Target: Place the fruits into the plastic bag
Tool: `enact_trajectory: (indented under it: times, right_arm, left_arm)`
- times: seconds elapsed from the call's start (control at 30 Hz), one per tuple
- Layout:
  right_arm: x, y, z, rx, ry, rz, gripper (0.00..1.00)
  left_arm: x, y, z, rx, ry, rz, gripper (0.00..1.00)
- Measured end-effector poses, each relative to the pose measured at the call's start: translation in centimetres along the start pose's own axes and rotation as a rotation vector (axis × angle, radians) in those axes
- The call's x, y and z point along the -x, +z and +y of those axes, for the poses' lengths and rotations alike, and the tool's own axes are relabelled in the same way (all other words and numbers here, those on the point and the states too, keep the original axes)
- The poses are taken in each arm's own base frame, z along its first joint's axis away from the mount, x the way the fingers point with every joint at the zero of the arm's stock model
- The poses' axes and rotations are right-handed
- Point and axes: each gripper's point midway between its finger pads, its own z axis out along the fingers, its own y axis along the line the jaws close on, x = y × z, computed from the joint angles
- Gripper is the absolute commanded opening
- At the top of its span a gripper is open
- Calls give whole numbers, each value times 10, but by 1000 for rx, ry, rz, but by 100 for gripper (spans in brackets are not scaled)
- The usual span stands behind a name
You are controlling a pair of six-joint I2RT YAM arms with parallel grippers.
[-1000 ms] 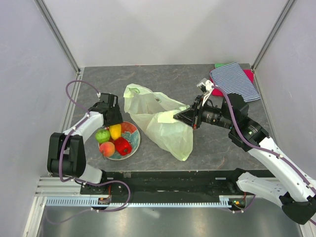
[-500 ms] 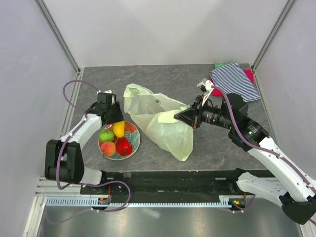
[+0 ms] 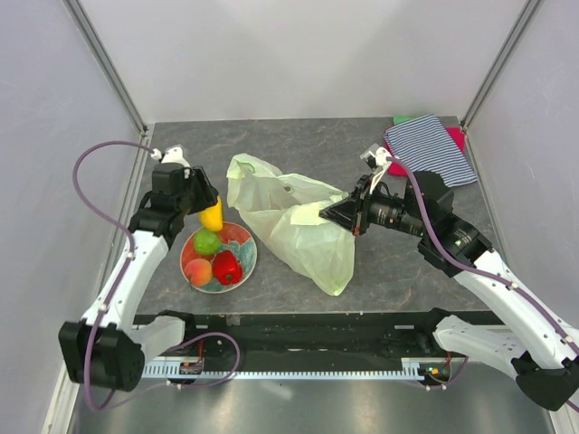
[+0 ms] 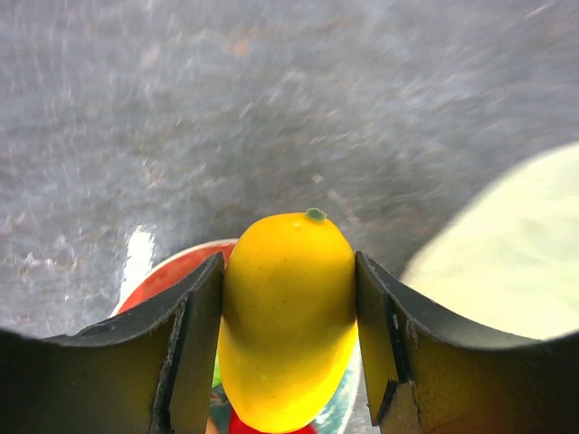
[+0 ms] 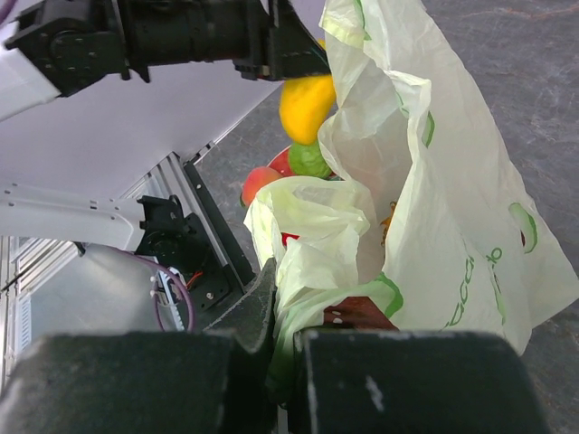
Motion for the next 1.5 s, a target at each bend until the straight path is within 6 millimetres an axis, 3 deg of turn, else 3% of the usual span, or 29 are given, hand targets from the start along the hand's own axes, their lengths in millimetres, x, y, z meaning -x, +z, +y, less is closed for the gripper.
enact_trajectory:
  times: [0.37, 0.53, 0.63, 0.73, 0.83, 0.93, 1.07, 1.33, 1.5]
  right_arm:
    - [1, 0, -4, -18, -19, -7, 0]
    - [1, 0, -5, -21, -25, -8, 0]
    - [2, 0, -5, -23, -25, -9, 0]
    - [2, 0, -4, -20, -24, -9, 0]
    - [1, 0, -4, -17, -24, -8, 0]
    - [2, 0, -3, -16, -21, -8, 0]
    - [3, -2, -2, -13, -23, -15, 0]
    - [2, 1, -3, -11, -18, -10, 0]
    - [-2, 6, -6, -14, -11, 7, 0]
  left_arm:
    - [64, -87, -52, -280, 2, -237, 42]
    - [89, -129, -90, -491, 2, -339, 40]
    - [93, -147, -121, -629, 32, -371, 40]
    - [82, -157, -155, -750, 74, -351, 42]
    - [63, -155, -186, -829, 122, -301, 42]
    - [53, -137, -197, -816, 153, -270, 42]
    - [53, -113, -193, -747, 166, -302, 40]
    - [56, -95, -197, -759, 176, -406, 40]
    - [47, -78, -203, -769, 193, -382, 40]
